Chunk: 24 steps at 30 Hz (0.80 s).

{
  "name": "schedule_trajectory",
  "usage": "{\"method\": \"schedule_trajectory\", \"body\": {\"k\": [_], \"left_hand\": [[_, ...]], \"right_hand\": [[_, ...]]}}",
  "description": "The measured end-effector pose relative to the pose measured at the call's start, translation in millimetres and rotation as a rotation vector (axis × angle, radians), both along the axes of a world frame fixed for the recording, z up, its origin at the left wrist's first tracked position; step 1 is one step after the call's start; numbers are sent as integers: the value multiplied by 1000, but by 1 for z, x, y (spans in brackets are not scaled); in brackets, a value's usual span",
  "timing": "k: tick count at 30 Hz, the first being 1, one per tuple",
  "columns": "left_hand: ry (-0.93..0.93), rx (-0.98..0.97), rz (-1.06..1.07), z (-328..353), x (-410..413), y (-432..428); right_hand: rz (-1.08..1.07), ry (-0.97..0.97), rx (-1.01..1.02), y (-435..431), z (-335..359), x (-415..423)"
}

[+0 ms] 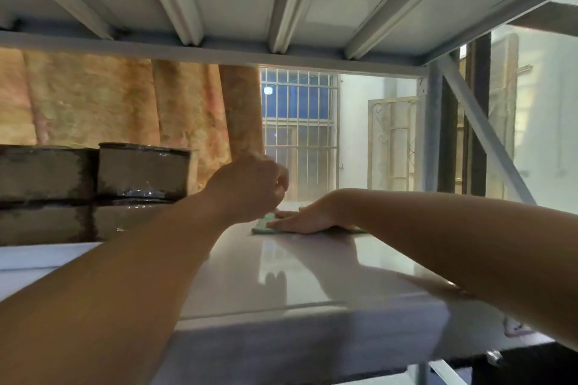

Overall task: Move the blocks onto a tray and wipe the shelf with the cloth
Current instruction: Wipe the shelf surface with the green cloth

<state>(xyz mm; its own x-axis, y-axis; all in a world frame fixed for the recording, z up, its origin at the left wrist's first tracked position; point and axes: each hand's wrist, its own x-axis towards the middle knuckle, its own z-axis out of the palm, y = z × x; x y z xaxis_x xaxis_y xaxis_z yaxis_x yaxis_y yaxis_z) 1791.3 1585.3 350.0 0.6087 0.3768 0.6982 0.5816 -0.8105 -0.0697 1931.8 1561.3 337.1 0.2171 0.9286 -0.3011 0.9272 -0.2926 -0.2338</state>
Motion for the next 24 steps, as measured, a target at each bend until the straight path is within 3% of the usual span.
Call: {"method": "schedule_trajectory", "body": {"k": [6, 24], "left_hand": [[29, -155, -106, -5, 11, -13], [65, -119, -185, -11, 20, -39]], "right_hand": [[34, -29, 27, -52, -5, 9], [186, -222, 114, -183, -16, 36]]}}
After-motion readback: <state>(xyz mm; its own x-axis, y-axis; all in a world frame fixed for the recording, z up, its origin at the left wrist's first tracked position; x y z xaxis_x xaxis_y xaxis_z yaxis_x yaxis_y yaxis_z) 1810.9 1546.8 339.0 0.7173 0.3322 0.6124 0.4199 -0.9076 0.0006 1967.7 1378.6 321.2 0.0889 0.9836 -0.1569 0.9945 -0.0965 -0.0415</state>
